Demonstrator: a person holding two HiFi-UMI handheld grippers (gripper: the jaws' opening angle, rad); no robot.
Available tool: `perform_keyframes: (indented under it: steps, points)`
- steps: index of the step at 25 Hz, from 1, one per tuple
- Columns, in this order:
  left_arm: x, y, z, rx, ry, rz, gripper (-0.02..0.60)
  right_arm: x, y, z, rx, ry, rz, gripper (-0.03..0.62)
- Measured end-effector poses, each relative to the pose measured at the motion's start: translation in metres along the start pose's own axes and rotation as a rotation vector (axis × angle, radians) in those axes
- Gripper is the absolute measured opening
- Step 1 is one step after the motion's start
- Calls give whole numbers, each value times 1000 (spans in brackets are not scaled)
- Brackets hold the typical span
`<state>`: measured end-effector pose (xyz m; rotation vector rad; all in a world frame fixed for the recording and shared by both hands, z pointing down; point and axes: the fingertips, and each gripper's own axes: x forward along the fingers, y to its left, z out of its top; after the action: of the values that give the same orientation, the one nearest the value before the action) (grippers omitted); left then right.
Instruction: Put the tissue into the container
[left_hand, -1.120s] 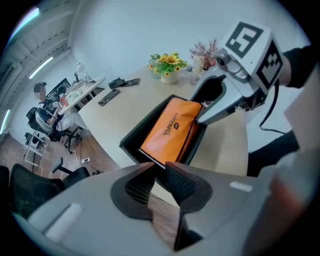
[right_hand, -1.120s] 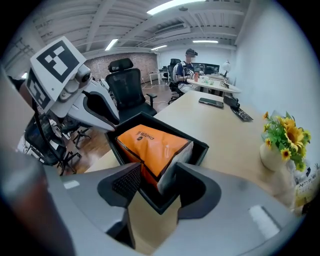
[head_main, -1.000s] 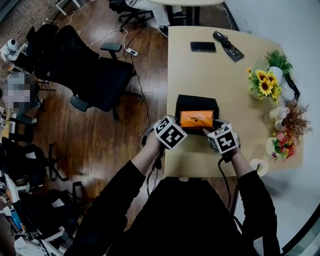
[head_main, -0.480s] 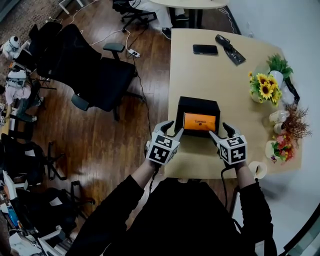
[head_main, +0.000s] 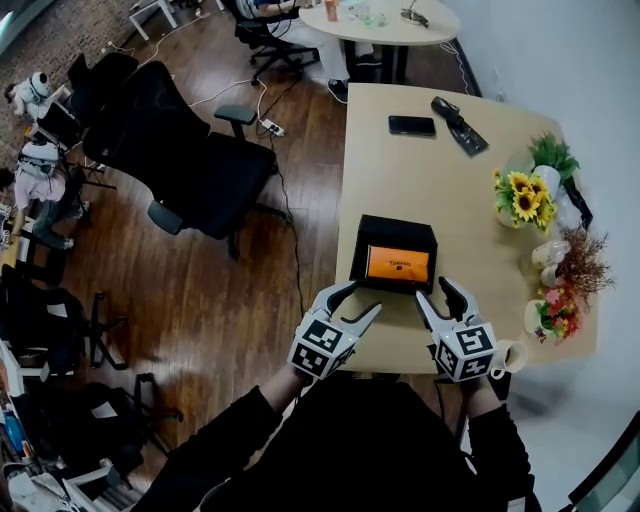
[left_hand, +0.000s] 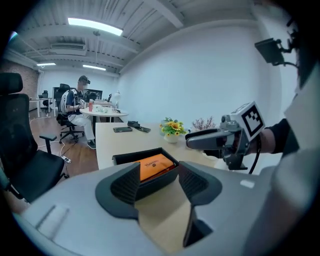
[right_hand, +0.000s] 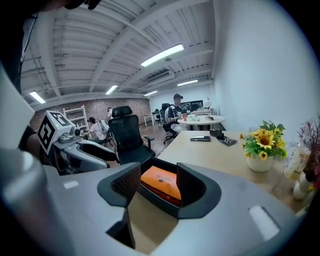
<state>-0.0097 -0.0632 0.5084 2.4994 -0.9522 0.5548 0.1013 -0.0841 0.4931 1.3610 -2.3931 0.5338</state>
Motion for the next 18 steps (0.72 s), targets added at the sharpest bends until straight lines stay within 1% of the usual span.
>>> perform_keyframes:
  steps: [4, 7, 9, 12, 18]
  points:
    - [-15, -3, 8, 20, -39, 25, 225, -18, 5, 6, 36, -60, -8, 199]
    - [-23, -6, 17, 56, -70, 47, 224, -28, 6, 6, 52, -90, -24, 195]
    - [-26, -8, 20, 67, -77, 55, 224, -34, 6, 6, 60, -109, -28, 195]
    - [-29, -11, 20, 71, -81, 59, 224, -40, 10, 10, 65, -141, -23, 179]
    - [-27, -17, 19, 49, -91, 46, 224, -51, 9, 19, 35, -203, -36, 178]
